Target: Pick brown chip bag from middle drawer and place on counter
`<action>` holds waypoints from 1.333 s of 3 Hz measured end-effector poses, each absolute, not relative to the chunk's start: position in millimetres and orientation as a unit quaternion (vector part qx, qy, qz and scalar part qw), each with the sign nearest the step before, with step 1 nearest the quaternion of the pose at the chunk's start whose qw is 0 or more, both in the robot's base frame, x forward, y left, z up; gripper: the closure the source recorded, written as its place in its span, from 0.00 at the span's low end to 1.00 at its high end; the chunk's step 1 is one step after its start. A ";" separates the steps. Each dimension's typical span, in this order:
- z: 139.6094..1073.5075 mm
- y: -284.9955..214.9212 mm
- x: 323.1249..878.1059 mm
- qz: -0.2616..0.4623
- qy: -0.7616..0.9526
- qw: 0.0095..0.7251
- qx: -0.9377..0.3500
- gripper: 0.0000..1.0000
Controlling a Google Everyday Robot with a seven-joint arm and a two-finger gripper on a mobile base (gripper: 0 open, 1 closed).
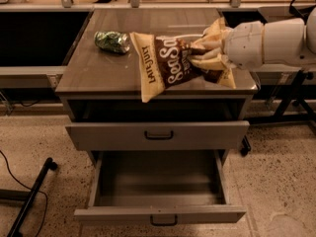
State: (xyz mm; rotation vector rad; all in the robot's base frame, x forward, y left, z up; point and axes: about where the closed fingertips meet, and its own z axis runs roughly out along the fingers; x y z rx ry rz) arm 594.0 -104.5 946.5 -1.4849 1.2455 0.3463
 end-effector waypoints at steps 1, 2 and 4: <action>954.6 -94.1 630.1 0.147 0.554 0.563 -0.595 1.00; 947.9 -84.6 659.4 0.155 0.582 0.559 -0.570 1.00; 941.1 -70.4 672.0 0.155 0.592 0.558 -0.561 1.00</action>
Offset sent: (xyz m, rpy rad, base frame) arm 0.0996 0.0199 -0.0053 0.0851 0.1285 -0.1954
